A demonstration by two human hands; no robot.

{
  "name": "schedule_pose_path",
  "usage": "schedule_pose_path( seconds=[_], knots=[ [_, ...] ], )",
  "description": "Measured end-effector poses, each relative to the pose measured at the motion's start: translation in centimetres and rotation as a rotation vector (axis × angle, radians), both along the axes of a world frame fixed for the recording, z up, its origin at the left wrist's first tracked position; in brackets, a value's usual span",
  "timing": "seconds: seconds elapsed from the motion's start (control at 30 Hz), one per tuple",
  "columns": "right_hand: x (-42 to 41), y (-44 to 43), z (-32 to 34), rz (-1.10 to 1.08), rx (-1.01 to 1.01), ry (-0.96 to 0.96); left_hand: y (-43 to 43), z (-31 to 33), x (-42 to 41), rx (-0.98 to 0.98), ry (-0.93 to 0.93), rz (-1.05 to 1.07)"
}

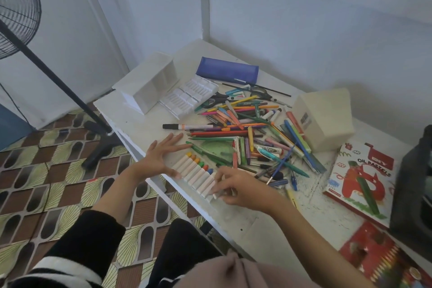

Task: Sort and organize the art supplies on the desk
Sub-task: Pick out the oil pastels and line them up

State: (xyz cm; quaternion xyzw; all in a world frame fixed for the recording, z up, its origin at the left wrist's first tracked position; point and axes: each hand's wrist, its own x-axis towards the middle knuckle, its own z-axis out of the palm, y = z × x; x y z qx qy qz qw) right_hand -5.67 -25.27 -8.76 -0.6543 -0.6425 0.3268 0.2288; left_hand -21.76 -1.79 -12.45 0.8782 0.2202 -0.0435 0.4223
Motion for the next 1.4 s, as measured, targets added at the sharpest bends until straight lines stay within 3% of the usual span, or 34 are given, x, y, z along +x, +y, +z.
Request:
schedule_pose_path(
  seconds=[0.33,0.7,0.9,1.0,1.1,1.4],
  knots=[
    [0.0,0.4,-0.1,0.062,0.009,-0.181,-0.1,0.0,-0.1,-0.024,-0.013,0.005],
    [0.4,0.2,-0.8,0.055,0.1,-0.207,-0.1,0.0,0.0,-0.004,0.004,0.002],
    [5.0,1.0,0.9,-0.21,0.127,-0.209,0.0,0.0,-0.1,-0.015,-0.003,-0.003],
    [9.4,1.8,1.5,-0.474,0.166,-0.286,0.0,0.0,0.0,-0.011,-0.004,-0.002],
    [14.0,3.0,1.1,-0.638,0.036,-0.483,0.1,-0.1,0.0,-0.013,-0.004,-0.004],
    [17.6,5.5,0.6,-0.52,-0.153,-0.781,0.0,-0.1,0.0,-0.019,0.005,0.0]
  ],
)
